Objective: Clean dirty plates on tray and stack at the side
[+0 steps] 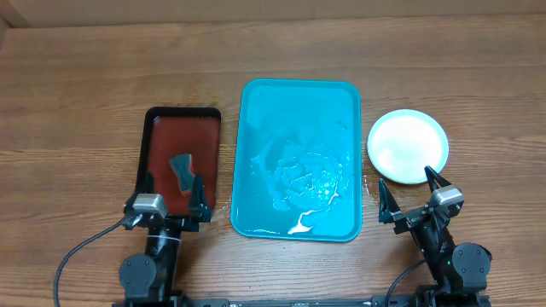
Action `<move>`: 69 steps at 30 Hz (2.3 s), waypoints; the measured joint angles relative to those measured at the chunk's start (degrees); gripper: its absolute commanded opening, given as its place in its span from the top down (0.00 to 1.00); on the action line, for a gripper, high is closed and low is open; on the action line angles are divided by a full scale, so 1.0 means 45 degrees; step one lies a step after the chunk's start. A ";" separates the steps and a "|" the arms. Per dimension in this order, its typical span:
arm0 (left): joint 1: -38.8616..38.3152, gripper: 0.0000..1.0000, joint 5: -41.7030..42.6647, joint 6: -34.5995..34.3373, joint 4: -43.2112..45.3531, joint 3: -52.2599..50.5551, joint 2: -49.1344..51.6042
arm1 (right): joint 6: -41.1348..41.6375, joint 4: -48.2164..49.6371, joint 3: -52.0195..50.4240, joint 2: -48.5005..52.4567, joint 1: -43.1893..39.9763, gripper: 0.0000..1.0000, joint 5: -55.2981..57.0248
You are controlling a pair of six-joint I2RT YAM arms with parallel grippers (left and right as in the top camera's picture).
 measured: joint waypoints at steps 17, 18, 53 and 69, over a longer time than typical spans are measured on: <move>0.0000 0.00 0.0000 0.0000 -0.1044 -0.0219 -0.0005 | 0.0000 -0.0015 0.0000 0.0000 0.0000 0.00 0.0000; 0.0000 0.00 0.0000 0.0000 -0.1044 -0.0219 -0.0005 | -0.0005 -0.0015 0.0000 0.0000 0.0000 0.00 -0.0005; 0.0000 0.00 0.0000 0.0000 -0.1044 -0.0219 -0.0005 | 0.0000 -0.0015 0.0000 0.0000 0.0000 0.00 0.0000; 0.0000 0.00 0.0000 0.0000 -0.1044 -0.0219 -0.0005 | -0.0005 -0.0010 0.0000 0.0000 0.0000 0.00 0.0000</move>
